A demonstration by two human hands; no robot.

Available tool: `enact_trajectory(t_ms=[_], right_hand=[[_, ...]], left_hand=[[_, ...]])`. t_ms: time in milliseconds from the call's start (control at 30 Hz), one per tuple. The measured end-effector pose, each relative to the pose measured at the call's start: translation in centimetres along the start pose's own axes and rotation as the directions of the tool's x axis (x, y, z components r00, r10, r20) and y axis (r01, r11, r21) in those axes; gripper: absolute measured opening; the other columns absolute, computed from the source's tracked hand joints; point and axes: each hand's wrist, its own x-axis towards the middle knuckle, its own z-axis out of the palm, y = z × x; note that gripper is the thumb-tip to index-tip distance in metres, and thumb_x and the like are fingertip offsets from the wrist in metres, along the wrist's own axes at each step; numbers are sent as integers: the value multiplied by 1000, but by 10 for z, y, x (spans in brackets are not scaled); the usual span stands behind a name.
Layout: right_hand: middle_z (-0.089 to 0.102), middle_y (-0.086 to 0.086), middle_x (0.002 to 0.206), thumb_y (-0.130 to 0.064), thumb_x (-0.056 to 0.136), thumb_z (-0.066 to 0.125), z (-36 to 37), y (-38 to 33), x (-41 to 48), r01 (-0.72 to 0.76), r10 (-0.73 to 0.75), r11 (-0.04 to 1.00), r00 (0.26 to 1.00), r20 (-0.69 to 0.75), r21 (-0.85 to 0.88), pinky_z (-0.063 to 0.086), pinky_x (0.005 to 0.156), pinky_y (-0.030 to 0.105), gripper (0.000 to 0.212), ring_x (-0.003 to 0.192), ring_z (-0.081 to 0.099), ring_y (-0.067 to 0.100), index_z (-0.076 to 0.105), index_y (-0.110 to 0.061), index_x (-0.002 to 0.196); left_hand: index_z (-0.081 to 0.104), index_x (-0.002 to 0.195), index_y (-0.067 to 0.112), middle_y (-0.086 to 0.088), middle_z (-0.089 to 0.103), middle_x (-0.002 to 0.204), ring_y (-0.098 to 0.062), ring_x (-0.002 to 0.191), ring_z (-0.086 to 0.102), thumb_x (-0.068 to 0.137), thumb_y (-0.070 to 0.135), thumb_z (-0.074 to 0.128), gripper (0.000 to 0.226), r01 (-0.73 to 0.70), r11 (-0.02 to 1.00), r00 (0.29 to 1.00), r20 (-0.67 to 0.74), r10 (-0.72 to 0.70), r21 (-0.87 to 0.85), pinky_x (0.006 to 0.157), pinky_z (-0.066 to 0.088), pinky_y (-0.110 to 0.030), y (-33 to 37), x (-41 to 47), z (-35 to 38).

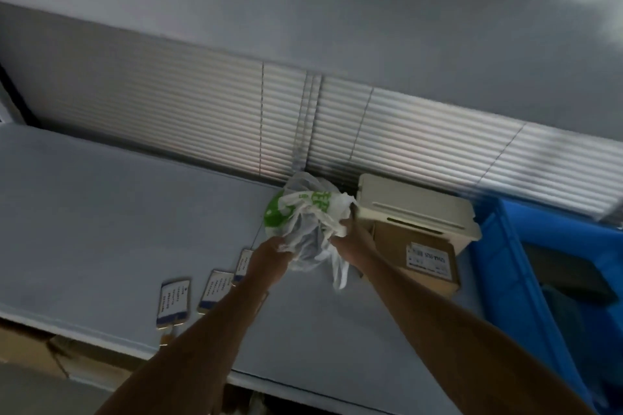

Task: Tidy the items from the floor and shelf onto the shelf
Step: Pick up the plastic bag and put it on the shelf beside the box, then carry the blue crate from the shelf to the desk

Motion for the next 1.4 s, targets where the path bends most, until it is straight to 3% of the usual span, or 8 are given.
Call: enact_trajectory(t_ms=[233, 400, 567, 733, 833, 1000, 1200, 1400], right_hand=[[71, 3, 120, -24, 90, 55, -24, 30, -145, 52, -53, 999, 993, -104, -8, 53, 86, 31, 33, 105, 68, 22, 69, -24, 120], [70, -10, 115, -31, 92, 55, -58, 130, -254, -118, 100, 992, 959, -266, -54, 55, 87, 27, 27, 96, 67, 8, 69, -30, 115], [74, -5, 103, -32, 88, 54, -112, 243, -321, -431, 406, 901, 792, -455, 54, 54, 81, 31, 27, 94, 70, 18, 72, -29, 107], [70, 8, 118, -52, 89, 48, -170, 328, -325, -594, 662, 744, 591, -460, 306, 52, 94, 39, 49, 105, 66, 28, 62, -23, 125], [62, 14, 126, -64, 91, 44, -210, 347, -310, -555, 782, 610, 536, -317, 565, 48, 98, 41, 68, 113, 60, 31, 54, -10, 131], [49, 18, 137, -58, 85, 66, -243, 356, -285, -352, 818, 52, 551, 162, 935, 48, 93, 53, 79, 118, 56, 40, 39, -8, 140], [66, 16, 88, -31, 77, 75, -229, 367, -280, -234, 849, 4, 514, 120, 972, 59, 86, 44, 42, 81, 70, 35, 59, -3, 104], [68, 16, 93, -27, 70, 76, -197, 375, -338, -135, 911, 27, 411, 31, 991, 63, 73, 46, 36, 79, 71, 34, 57, -9, 95]], left_hand=[[66, 121, 14, -6, 68, 124, -26, 111, 64, 86, 25, 63, 37, -165, 961, 969, 218, 116, 223, 88, 48, -30, -17, -70, 11], [67, 113, 24, -1, 72, 111, -18, 98, 67, 87, 23, 64, 26, -283, 909, 883, 454, 121, 307, 76, 50, -27, 1, -116, 68], [68, 101, 25, -2, 71, 98, -24, 90, 69, 64, 40, 58, 42, -399, 880, 772, 613, 170, 258, 70, 47, -27, 66, -155, 172], [65, 116, 9, -14, 69, 109, -34, 107, 63, 86, 50, 58, 51, -328, 933, 794, 577, 189, 147, 84, 49, -36, 140, -174, 295], [52, 127, 4, -16, 59, 127, -36, 118, 58, 83, 52, 63, 66, -181, 974, 831, 550, 76, 138, 92, 50, -42, 175, -186, 350], [51, 100, 6, -15, 67, 93, -32, 80, 66, 66, 18, 63, 38, -199, 951, 879, 473, 66, 238, 78, 59, -49, 180, -196, 375], [51, 109, 6, -15, 67, 103, -33, 90, 66, 52, 29, 66, 63, -192, 954, 885, 461, 66, 231, 81, 55, -43, 176, -199, 373], [28, 146, 2, -22, 38, 146, -39, 133, 40, 71, 32, 78, 96, -333, 924, 903, 347, 254, 188, 108, 37, -47, 183, -212, 359]])
